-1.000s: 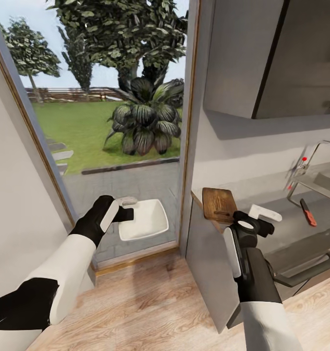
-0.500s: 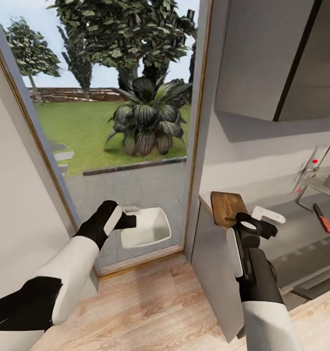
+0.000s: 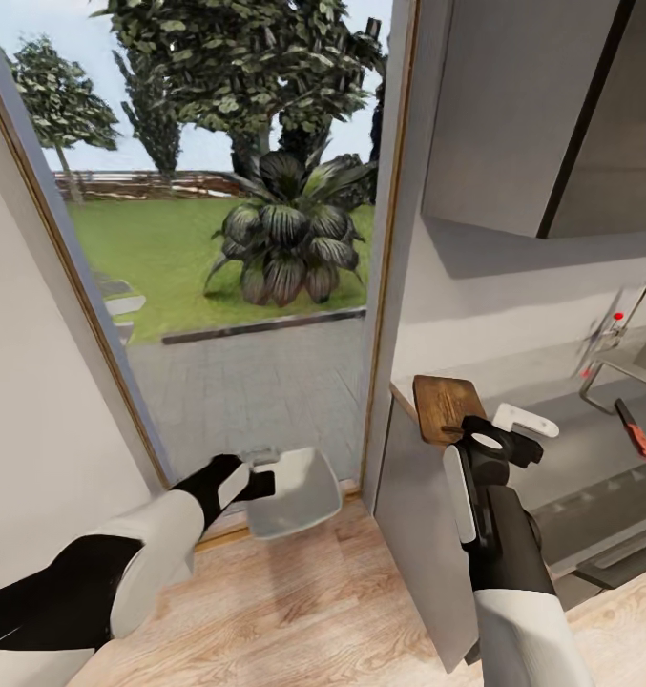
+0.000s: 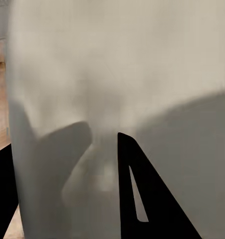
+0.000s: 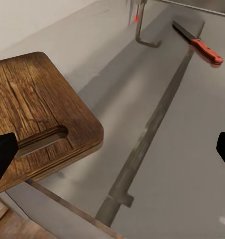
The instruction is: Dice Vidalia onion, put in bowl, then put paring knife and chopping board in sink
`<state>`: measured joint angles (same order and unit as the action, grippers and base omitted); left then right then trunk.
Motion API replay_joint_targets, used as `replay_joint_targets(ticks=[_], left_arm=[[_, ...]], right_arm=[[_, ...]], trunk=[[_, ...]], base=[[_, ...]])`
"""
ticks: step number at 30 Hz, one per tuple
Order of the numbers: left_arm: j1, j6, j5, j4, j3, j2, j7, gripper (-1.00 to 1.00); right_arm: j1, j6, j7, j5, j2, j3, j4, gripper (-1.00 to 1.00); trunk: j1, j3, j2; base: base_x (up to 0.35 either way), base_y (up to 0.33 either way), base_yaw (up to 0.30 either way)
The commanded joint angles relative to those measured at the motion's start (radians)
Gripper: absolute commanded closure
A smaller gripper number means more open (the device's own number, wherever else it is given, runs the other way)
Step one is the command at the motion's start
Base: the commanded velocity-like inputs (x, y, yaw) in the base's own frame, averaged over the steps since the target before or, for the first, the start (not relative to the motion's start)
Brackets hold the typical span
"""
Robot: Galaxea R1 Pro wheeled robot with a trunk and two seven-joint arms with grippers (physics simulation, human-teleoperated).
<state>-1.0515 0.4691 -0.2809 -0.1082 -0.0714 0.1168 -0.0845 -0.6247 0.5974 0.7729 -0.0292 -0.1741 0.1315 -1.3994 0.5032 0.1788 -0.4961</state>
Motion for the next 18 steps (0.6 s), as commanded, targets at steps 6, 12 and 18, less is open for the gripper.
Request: replay_joint_targets(ticks=[6, 12, 18], left_arm=[[-0.001, -0.154, -0.007, 0.128, -0.005, 0.001, 0.036, 1.0], [-0.001, -0.2, -0.006, 0.179, -0.006, -0.002, 0.042, 1.0], [0.002, -0.238, -0.007, 0.184, -0.006, -0.005, 0.043, 1.0]], right_arm=[[-0.001, 0.005, 0.003, -0.003, 0.0, 0.0, -0.001, -1.0], [-0.001, 0.005, 0.003, -0.002, 0.0, 0.0, -0.001, -1.0], [-0.001, 0.005, 0.003, -0.002, 0.0, 0.0, -0.001, -1.0]], trunk=[[0.0, 0.002, -0.002], [0.0, 0.002, -0.002], [0.0, 0.002, -0.002]], base=[[0.0, 0.0, 0.0], [0.0, 0.0, 0.0], [0.0, 0.0, 0.0]])
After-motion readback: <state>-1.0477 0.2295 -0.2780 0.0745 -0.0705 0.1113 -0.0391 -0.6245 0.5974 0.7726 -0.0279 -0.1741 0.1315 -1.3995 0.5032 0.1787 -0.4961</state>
